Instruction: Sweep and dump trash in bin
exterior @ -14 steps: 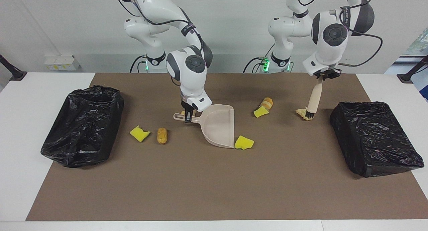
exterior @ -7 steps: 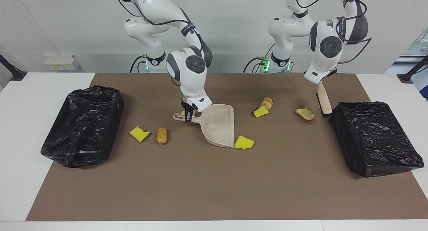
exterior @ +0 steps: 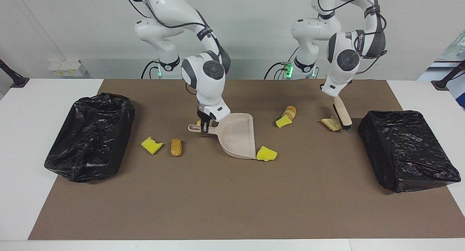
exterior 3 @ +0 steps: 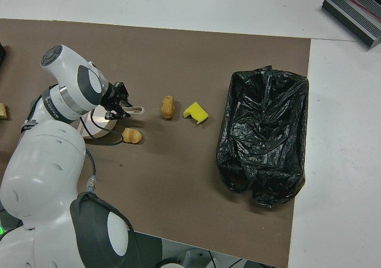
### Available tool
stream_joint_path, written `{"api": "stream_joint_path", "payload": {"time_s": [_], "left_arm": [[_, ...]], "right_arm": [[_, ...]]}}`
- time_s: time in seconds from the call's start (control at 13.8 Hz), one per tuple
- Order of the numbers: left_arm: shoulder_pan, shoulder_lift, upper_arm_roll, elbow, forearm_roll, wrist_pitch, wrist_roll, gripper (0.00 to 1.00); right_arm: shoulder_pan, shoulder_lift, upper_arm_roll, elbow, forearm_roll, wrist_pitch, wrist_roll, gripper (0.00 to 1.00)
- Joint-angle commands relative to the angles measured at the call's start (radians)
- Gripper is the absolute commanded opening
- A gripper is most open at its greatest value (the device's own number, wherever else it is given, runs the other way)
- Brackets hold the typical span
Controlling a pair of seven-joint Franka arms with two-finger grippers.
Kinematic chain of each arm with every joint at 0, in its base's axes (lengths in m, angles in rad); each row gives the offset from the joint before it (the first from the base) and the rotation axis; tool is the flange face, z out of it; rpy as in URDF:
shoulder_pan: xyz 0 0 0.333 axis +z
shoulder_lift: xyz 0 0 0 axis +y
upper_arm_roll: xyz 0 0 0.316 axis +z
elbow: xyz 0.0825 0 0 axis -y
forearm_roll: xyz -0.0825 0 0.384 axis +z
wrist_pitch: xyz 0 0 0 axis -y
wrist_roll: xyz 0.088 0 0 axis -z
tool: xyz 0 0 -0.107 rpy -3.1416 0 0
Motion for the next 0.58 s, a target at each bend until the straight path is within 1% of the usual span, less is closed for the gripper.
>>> {"api": "stream_joint_path", "payload": {"time_s": [0.0,0.22,0.29,0.44,0.51], "left_arm": [[-0.038,0.014,0.007,-0.016,-0.081,0.042,-0.077,0.0],[-0.05,0.016,0.006,-0.016,-0.14,0.057,-0.108,0.0],[-0.078,0.017,0.007,-0.015,-0.158,0.063,-0.109,0.0],[-0.136,0.033,0.007,-0.009,-0.209,0.138,-0.118,0.0],[-0.174,0.051,0.007,-0.006,-0.238,0.155,-0.143,0.0]], "right_arm": [[0.029,-0.014,0.008,-0.026,-0.026,0.009,-0.003,0.0],[0.045,-0.024,0.008,-0.025,-0.028,-0.03,-0.003,0.0],[0.049,-0.026,0.008,-0.025,-0.028,-0.034,-0.003,0.0],[0.049,-0.027,0.008,-0.028,-0.029,-0.04,-0.003,0.0],[0.049,-0.027,0.008,-0.028,-0.029,-0.042,-0.003,0.0]]}}
